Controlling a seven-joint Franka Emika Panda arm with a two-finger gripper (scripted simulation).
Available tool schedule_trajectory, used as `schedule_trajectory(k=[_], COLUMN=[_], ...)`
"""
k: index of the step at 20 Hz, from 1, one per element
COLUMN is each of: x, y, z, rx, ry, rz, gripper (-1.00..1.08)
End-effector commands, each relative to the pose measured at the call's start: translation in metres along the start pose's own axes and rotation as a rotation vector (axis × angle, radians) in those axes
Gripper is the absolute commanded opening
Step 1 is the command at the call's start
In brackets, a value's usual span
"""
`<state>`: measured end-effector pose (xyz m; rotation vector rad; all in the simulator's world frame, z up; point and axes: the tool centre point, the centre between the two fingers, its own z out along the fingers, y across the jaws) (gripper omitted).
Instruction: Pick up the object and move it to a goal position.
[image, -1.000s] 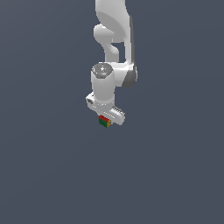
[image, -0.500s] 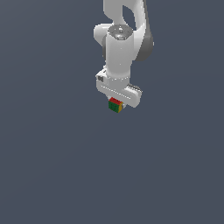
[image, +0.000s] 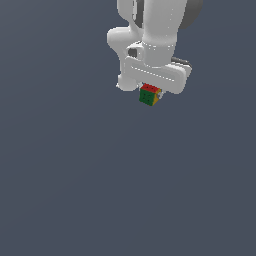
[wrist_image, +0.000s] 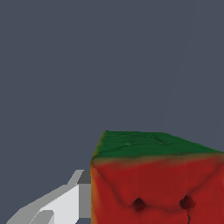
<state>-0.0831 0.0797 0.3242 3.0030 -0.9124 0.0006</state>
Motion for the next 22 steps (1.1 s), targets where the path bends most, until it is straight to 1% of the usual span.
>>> schedule_trajectory(k=[1,6,11,16,22], x=[-0.012,-0.031,-0.044,-0.052,-0.054], y=[-0.009,-0.026,-0.038,-0.046,-0.05], z=[-0.027,-0.073,-0.105,-0.125,-0.132], rx=[0.0,0.001,0.002,0.003,0.003], ry=[0.001,0.0,0.0,-0.001,-0.001], rz=[0.0,0.0,-0.001,-0.001,-0.001], gripper=[-1.0,-1.0,-1.0,-1.0,-1.0])
